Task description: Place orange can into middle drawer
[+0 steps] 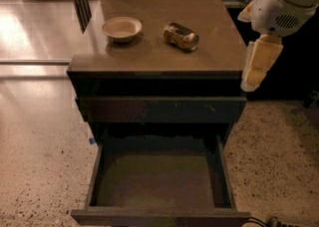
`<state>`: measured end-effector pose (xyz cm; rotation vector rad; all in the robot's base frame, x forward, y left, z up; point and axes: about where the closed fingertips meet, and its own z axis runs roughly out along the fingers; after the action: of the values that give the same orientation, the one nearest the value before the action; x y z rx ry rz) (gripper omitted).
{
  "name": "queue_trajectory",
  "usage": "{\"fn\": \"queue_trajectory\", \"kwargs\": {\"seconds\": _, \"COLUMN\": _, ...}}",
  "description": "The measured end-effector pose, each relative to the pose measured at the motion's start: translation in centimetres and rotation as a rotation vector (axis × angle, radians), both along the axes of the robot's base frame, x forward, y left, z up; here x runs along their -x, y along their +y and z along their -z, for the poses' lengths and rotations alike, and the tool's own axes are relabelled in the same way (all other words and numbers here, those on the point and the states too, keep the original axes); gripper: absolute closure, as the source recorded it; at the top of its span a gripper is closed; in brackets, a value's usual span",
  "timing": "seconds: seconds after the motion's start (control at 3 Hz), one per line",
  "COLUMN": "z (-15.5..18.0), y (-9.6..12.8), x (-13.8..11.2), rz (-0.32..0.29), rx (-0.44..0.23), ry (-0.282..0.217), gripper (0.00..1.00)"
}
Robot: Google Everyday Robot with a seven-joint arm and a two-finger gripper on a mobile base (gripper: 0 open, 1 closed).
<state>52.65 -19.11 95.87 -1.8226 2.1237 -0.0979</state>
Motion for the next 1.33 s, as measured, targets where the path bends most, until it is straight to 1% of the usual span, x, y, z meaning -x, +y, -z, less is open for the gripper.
{"fn": "queue_trajectory", "kwargs": {"seconds": 0.33, "z": 2.5, "y": 1.8, "x": -7.3, "rz": -0.017, "rx": 0.017, "ry": 0.019, "gripper": 0.00}}
{"fn": "queue_trajectory", "kwargs": {"seconds": 0.67, "z": 2.5, "y": 1.8, "x": -7.3, "rz": -0.017, "rx": 0.017, "ry": 0.019, "gripper": 0.00}}
{"fn": "queue_trajectory", "kwargs": {"seconds": 1.0, "z": 2.6, "y": 1.7, "x": -9.3, "rz": 0.010, "rx": 0.043, "ry": 0.007, "gripper": 0.00}}
{"fn": "queue_trajectory", "kwargs": {"seconds": 1.33, "z": 2.9, "y": 1.3, "x": -13.9, "rz": 0.015, "rx": 0.064, "ry": -0.037, "gripper": 0.00}}
